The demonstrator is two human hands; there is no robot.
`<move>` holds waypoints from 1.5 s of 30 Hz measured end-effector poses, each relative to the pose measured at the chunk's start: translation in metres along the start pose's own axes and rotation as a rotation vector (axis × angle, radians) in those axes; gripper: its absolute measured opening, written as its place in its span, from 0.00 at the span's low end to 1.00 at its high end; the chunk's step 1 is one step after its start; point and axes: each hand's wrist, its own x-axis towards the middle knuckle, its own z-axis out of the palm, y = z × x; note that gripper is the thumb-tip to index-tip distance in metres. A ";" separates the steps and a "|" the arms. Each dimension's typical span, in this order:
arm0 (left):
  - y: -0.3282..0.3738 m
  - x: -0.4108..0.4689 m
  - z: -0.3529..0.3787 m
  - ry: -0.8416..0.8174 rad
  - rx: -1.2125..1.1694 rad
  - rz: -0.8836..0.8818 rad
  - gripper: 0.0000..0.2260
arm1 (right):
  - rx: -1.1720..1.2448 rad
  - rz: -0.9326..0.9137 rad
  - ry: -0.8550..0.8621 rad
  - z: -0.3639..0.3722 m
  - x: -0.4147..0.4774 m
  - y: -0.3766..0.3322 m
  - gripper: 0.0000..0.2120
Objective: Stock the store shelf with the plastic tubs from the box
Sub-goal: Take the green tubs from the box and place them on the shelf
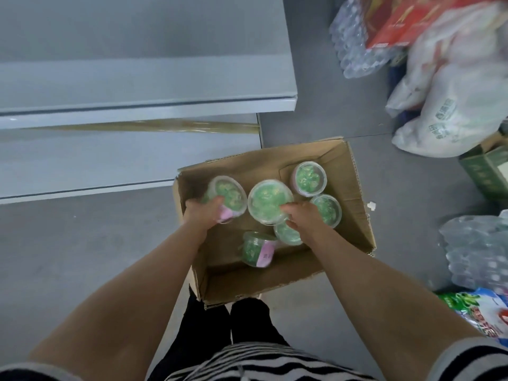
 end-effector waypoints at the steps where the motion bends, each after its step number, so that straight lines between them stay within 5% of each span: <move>1: -0.001 -0.001 -0.002 -0.009 -0.070 -0.006 0.44 | 0.050 0.000 -0.024 -0.005 -0.006 0.000 0.22; 7: 0.009 -0.051 -0.007 -0.086 -0.317 0.010 0.24 | 0.061 -0.082 -0.099 -0.029 -0.043 -0.012 0.15; 9: 0.011 -0.061 -0.009 -0.110 -0.357 0.043 0.24 | 0.071 -0.094 -0.139 -0.036 -0.051 -0.018 0.12; 14: 0.026 -0.093 -0.020 -0.114 -0.466 0.143 0.22 | 0.134 -0.134 -0.252 -0.042 -0.074 -0.030 0.25; 21: 0.066 -0.151 -0.062 -0.154 -0.601 0.323 0.18 | 0.224 -0.297 -0.394 -0.045 -0.129 -0.072 0.16; 26: 0.100 -0.204 -0.100 -0.211 -0.741 0.477 0.24 | 0.352 -0.396 -0.475 -0.034 -0.179 -0.122 0.18; 38: 0.208 -0.303 -0.177 -0.269 -0.891 0.787 0.11 | 0.302 -0.753 -0.613 -0.021 -0.291 -0.228 0.22; 45: 0.269 -0.274 -0.212 -0.198 -0.791 0.759 0.23 | 0.327 -0.832 -0.566 -0.010 -0.312 -0.276 0.21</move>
